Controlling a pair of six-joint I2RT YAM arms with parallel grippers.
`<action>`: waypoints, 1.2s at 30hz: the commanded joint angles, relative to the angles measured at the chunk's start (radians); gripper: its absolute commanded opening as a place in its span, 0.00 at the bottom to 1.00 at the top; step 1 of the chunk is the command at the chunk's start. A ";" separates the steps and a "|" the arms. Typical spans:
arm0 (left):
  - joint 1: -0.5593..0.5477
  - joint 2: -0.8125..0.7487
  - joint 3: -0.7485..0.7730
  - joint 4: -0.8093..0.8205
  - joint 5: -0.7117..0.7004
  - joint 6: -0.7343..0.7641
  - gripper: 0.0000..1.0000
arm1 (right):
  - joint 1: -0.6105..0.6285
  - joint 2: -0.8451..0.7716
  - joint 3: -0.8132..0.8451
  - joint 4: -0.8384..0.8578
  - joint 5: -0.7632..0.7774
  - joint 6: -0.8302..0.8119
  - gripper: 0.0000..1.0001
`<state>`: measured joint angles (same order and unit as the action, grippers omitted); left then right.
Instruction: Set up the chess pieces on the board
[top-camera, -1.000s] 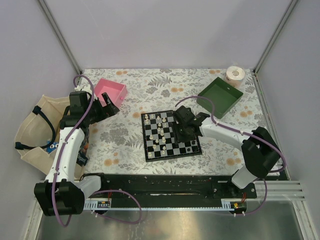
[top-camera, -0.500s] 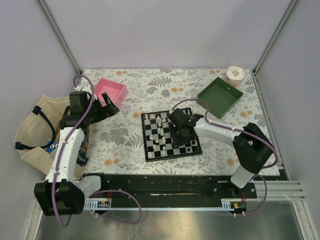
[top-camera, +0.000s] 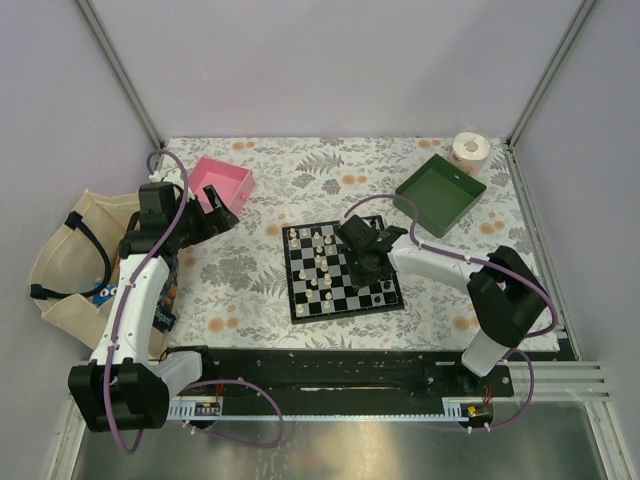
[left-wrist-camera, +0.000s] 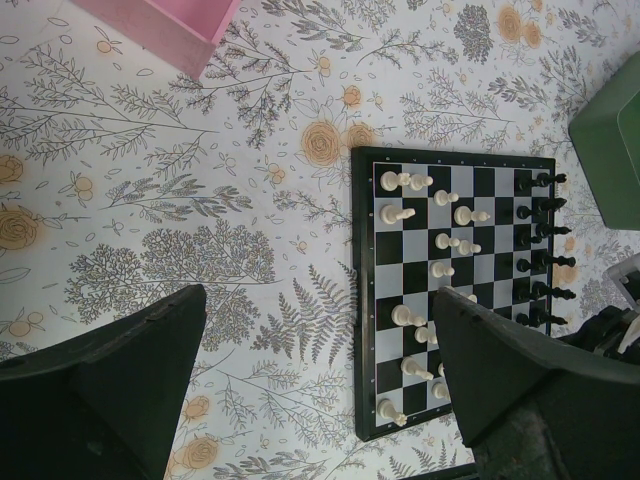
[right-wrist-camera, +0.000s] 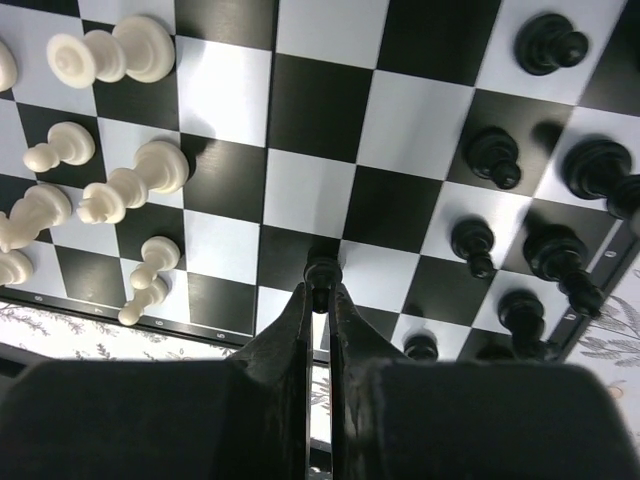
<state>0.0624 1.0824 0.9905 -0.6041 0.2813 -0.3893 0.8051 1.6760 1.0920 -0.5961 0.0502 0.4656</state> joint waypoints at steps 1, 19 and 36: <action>0.007 0.007 0.011 0.032 0.018 0.009 0.99 | 0.006 -0.090 -0.003 -0.021 0.080 -0.001 0.06; 0.007 0.008 0.011 0.029 0.019 0.010 0.99 | -0.089 -0.157 -0.109 -0.027 0.091 0.030 0.06; 0.007 0.008 0.013 0.030 0.021 0.009 0.99 | -0.099 -0.142 -0.109 -0.011 0.069 0.010 0.22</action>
<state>0.0624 1.0950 0.9905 -0.6041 0.2813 -0.3893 0.7128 1.5513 0.9699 -0.6209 0.1123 0.4786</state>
